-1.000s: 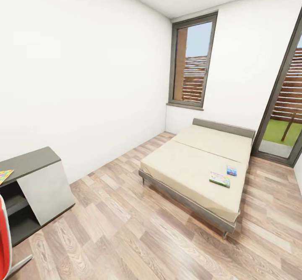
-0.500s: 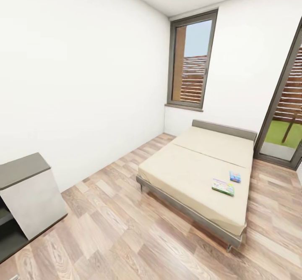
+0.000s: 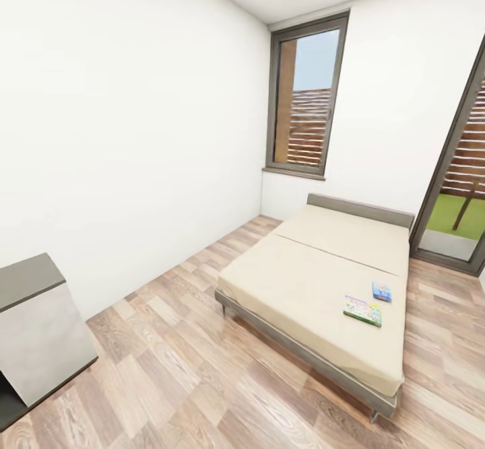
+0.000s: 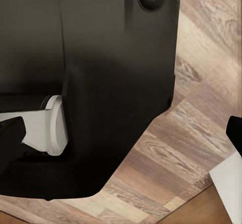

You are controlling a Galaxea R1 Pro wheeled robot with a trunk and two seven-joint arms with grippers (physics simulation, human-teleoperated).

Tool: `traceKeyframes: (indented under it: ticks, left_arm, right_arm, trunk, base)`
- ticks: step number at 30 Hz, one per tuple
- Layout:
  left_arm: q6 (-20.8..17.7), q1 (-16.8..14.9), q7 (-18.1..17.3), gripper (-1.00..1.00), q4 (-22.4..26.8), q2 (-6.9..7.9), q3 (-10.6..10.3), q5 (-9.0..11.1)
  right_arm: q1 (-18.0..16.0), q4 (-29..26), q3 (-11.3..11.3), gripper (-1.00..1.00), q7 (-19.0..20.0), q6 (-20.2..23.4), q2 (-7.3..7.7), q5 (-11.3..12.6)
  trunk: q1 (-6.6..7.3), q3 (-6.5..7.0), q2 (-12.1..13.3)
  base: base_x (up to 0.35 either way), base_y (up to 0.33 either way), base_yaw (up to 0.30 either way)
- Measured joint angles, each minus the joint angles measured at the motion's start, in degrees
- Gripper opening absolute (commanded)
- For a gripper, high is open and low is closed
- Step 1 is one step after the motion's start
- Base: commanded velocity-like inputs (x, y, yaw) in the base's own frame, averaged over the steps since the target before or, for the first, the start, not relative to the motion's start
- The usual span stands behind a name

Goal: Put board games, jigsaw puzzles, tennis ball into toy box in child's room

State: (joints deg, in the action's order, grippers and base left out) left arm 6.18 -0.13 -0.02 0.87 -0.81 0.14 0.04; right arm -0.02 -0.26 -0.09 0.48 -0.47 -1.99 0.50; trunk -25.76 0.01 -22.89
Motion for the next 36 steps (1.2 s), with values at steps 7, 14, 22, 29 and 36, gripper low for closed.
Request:
traceKeyframes:
  ticks: [7, 14, 22, 29, 36]
  left_arm:
    - [0.0, 0.0, -0.1, 1.0, 1.7, -0.01, 0.1, 0.1]
    - [0.1, 0.0, 0.0, 1.0, 1.8, -0.12, 0.4, 0.5]
    - [-0.6, -0.4, -0.2, 1.0, 6.5, 0.13, 0.4, 0.5]
    - [-6.3, -4.7, -0.7, 1.0, 12.5, 2.58, 0.5, 0.7]
    - [-22.0, -12.3, -7.9, 1.0, 23.8, 6.8, 3.0, 5.3]
  right_arm:
    - [0.0, 0.0, -0.1, 1.0, 0.0, -2.7, -0.03, 0.1]
    - [0.0, 0.0, -0.2, 1.0, 0.0, -11.2, -0.94, 0.2]
    - [0.0, -0.1, -0.2, 1.0, 0.2, -25.3, -1.54, 0.1]
    - [-0.2, -1.4, -0.4, 1.0, 0.1, -28.6, -3.38, 0.6]
    - [-4.4, -9.9, -2.0, 1.0, -0.2, -19.4, -3.24, 5.9]
  trunk:
    - [-0.01, 0.0, 0.0]
    - [-0.01, 0.0, 0.0]
    - [-0.01, 0.0, 0.0]
    - [-0.01, 0.02, 0.0]
    - [-0.01, 0.03, 0.0]
  base:
    - [0.022, 0.0, 0.0]
    - [0.002, 0.0, 0.0]
    - [0.0, 0.0, 0.0]
    - [0.0, 0.0, 0.0]
    - [0.0, 0.0, 0.0]
